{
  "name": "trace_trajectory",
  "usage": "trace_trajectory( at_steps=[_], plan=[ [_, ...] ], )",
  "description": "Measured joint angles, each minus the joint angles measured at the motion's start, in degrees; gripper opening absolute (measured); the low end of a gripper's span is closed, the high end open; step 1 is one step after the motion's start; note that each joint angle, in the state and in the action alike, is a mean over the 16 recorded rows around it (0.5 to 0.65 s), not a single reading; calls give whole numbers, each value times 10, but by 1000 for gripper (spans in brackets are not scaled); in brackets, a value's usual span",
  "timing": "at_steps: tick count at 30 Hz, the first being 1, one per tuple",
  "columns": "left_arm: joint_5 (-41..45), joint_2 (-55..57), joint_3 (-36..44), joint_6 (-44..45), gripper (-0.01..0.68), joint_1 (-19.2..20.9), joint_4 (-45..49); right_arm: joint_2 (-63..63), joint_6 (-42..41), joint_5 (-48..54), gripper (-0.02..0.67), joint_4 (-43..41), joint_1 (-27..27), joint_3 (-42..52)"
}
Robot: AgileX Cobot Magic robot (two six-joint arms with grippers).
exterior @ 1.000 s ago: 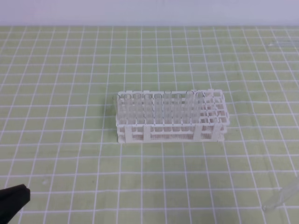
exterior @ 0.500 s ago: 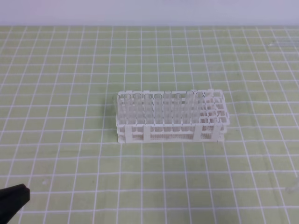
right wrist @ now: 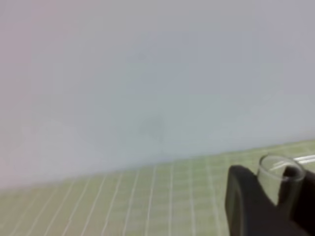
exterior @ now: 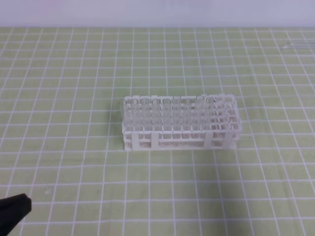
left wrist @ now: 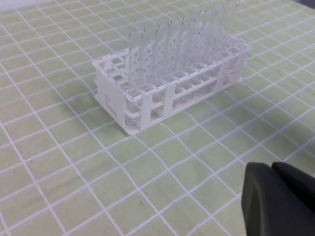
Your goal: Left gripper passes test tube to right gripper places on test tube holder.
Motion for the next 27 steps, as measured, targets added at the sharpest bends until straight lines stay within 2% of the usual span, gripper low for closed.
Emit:
trace_trajectory(
  at_steps=[5,7,9,13,20,27],
  plan=[
    [0,-1,0,-1,-2,30,-2,62,241,-111,102,-195,8,-11],
    [0,-1,0,-1,-2,52,-1,95,300,-150,102,-250,18,-17],
    [0,-1,0,-1,-2,78,-2,132,324,-184,102,-282,32,-25],
    [0,0,0,-1,-2,161,-1,219,292,-239,102,-283,74,-51],
    [-15,1,0,-1,-2,329,-13,385,155,-306,102,-223,167,-108],
    [-83,0,10,2,-2,452,-37,522,58,-379,102,-165,225,-140]
  ],
)
